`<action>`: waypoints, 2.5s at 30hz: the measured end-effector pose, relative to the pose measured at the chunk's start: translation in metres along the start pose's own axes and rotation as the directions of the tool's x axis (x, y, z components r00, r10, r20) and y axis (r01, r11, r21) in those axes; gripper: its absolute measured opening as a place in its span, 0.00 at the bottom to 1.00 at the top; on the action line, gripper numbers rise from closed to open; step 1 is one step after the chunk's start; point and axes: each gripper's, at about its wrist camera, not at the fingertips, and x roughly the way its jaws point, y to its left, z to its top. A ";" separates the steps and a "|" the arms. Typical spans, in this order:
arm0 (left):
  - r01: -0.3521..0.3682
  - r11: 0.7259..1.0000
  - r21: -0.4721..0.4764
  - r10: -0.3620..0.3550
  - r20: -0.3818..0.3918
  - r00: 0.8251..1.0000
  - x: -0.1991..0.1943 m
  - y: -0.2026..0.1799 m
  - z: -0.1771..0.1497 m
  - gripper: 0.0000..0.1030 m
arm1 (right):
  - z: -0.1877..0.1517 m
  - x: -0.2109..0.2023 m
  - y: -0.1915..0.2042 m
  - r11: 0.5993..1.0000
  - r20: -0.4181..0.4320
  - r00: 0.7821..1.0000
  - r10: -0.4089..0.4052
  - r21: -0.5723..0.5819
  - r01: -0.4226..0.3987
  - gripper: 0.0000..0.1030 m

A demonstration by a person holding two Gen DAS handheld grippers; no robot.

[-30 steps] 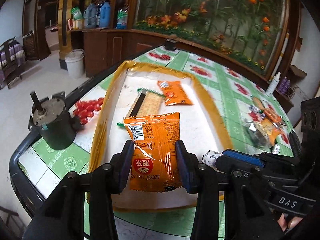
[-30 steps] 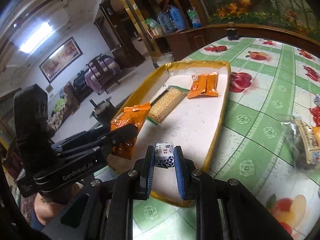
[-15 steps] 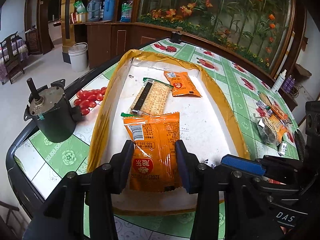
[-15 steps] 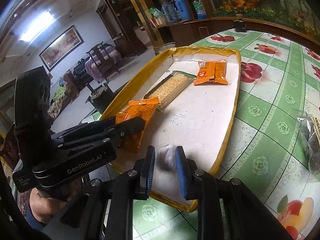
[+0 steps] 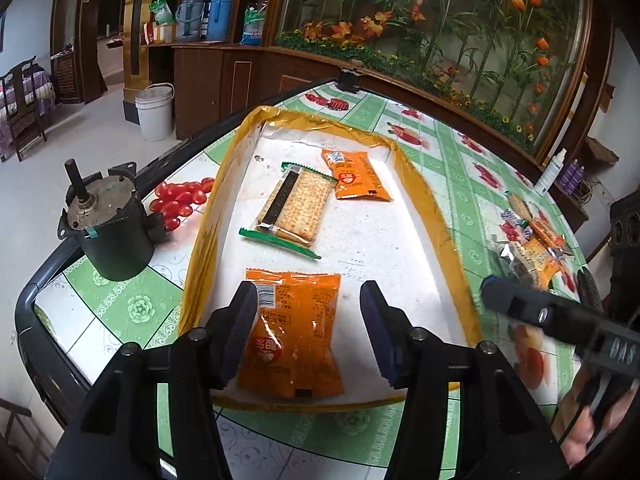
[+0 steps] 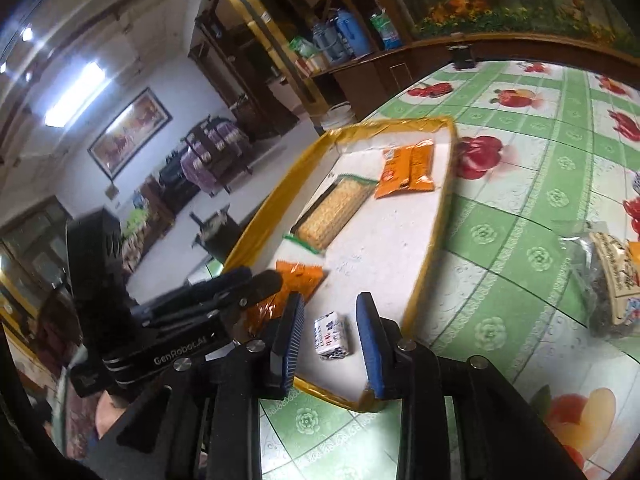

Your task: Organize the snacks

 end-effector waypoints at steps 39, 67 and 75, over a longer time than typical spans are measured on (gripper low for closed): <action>0.272 0.955 0.115 -0.243 -0.217 0.946 0.030 -0.175 0.001 0.70 | -0.024 -0.160 -0.168 0.892 0.119 0.939 -0.322 0.371 0.258 0.37; 0.310 0.935 0.170 -0.288 -0.140 0.947 0.057 -0.181 -0.022 0.42 | -0.037 -0.120 -0.154 0.887 -0.026 0.944 -0.327 0.335 0.317 0.46; 0.320 0.934 0.157 -0.295 -0.166 0.941 0.063 -0.181 -0.022 0.44 | -0.042 -0.092 -0.146 0.876 -0.067 0.909 -0.411 0.248 0.414 0.36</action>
